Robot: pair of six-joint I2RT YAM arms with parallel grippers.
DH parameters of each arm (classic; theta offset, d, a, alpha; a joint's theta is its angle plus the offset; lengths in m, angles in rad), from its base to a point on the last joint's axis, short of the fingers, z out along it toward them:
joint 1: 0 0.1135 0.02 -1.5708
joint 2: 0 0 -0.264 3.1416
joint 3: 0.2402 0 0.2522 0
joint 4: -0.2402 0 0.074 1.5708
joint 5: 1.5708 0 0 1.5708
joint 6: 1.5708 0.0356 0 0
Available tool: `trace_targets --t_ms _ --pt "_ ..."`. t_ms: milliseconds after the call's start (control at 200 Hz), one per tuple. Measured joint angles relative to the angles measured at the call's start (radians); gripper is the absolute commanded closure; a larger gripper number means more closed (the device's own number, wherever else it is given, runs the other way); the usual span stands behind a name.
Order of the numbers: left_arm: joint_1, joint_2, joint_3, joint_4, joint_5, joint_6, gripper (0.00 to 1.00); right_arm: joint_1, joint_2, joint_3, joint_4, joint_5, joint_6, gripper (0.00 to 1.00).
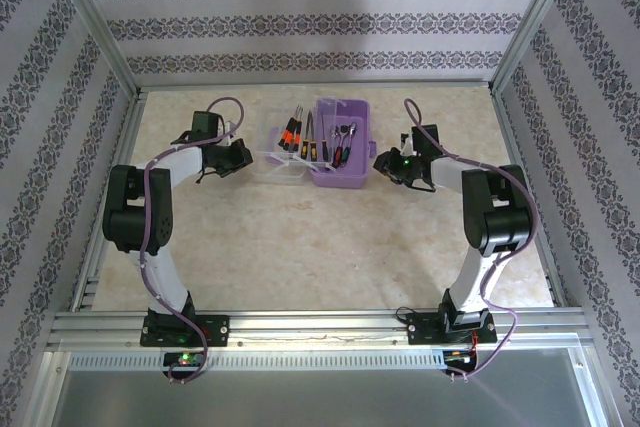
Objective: Pack the tool kit
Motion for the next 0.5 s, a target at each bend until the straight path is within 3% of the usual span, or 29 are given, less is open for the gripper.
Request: trace_targets --t_ms 500 --pt "-0.036 -0.022 0.107 -0.189 -0.141 0.071 1.00 0.047 0.054 0.024 0.041 -0.014 0.043 0.73"
